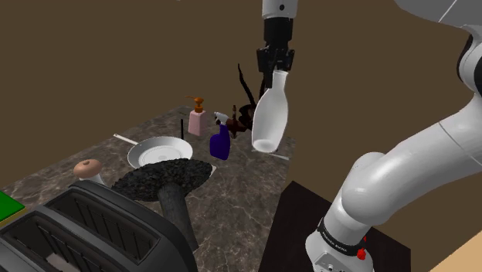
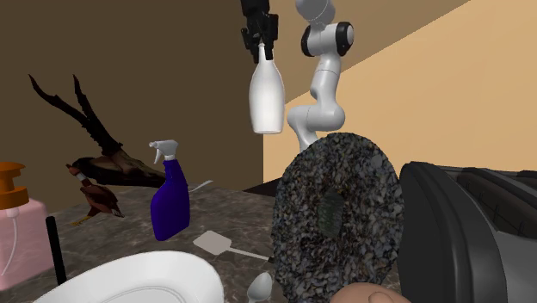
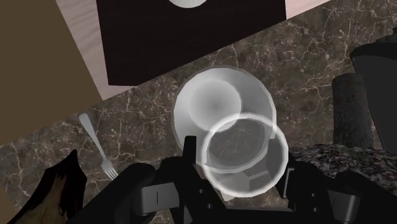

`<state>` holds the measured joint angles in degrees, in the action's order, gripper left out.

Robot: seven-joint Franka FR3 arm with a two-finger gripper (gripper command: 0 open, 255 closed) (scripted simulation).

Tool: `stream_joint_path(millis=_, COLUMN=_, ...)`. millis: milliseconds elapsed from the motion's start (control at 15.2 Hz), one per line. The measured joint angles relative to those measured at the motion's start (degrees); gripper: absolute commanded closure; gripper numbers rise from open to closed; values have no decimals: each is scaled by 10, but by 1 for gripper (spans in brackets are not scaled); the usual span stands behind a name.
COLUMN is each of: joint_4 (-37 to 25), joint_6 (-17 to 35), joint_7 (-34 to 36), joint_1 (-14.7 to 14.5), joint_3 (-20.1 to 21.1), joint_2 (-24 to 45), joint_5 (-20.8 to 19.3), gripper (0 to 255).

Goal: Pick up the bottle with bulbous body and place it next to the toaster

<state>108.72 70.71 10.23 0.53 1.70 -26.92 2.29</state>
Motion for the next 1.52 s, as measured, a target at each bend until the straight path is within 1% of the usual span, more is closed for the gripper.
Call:
stream_joint_path(millis=924, joint_4=-166, joint_6=-109, joint_7=4, joint_1=0, joint_3=0, joint_2=57, joint_5=0, gripper=255)
stream_joint_path(millis=1056, joint_4=-167, joint_6=-115, joint_7=21, joint_1=-4, joint_3=10, joint_2=52, joint_5=8, gripper=255)
stream_joint_path(millis=1518, joint_4=-134, joint_6=-118, joint_7=125, joint_1=-26, joint_3=78, joint_2=7, joint_5=63, gripper=255)
